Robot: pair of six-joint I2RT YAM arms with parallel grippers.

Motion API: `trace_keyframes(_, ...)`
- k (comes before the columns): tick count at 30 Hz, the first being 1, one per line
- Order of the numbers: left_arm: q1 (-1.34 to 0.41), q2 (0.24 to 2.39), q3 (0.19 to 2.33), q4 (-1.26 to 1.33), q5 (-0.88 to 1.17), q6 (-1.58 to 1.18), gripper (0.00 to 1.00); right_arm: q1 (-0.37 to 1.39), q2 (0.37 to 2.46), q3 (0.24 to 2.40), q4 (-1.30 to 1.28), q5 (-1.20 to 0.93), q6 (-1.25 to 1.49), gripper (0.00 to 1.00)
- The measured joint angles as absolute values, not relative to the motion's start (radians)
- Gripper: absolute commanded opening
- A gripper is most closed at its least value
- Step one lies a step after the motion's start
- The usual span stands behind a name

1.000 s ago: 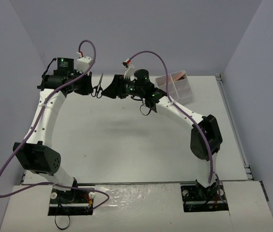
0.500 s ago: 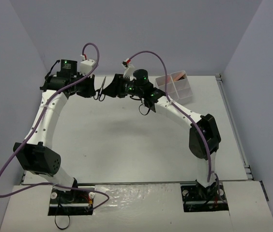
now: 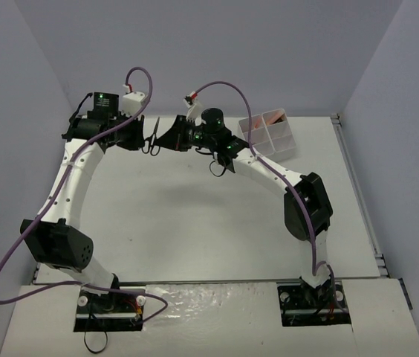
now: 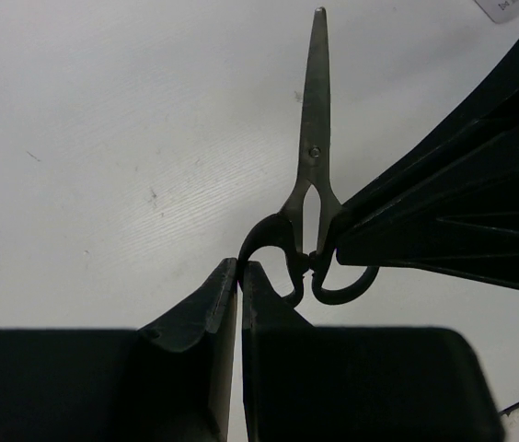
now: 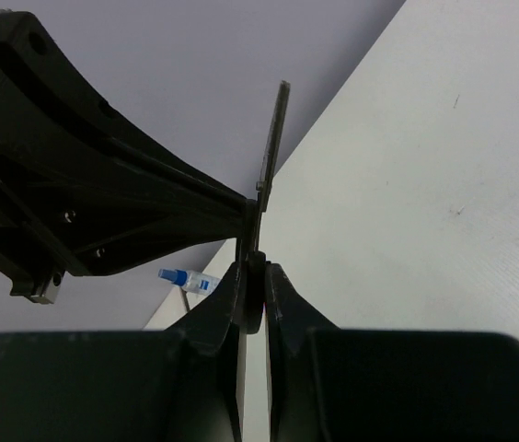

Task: Sort the stationery into containers
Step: Place the scissors in the storage box.

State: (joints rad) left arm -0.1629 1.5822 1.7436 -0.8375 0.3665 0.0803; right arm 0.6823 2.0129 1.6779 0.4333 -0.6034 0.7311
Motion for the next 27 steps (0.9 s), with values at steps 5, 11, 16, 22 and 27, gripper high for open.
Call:
trace_keyframes(5, -0.164, 1.582, 1.729, -0.825, 0.368, 0.079, 0.0, 0.682, 2.016, 1.677, 0.441, -0.615, 0.749, 0.0)
trace_keyframes(11, -0.163, 1.582, 1.72, -0.818, 0.373, 0.076, 0.61, 0.68, 2.016, 1.654, 0.468, -0.617, 0.757, 0.0)
trace_keyframes(16, -0.171, 1.582, 1.72, -0.823, 0.404, 0.06, 0.97, 0.669, 2.01, 1.623, 0.488, -0.601, 0.758, 0.0)
trace_keyframes(22, -0.181, 1.583, 1.723, -0.839, 0.422, 0.04, 0.97, 0.626, 1.974, 1.525, 0.476, -0.547, 0.76, 0.0)
trace_keyframes(27, -0.181, 1.584, 1.724, -0.852, 0.422, 0.03, 0.97, 0.511, 1.866, 1.403, 0.414, -0.435, 0.751, 0.0)
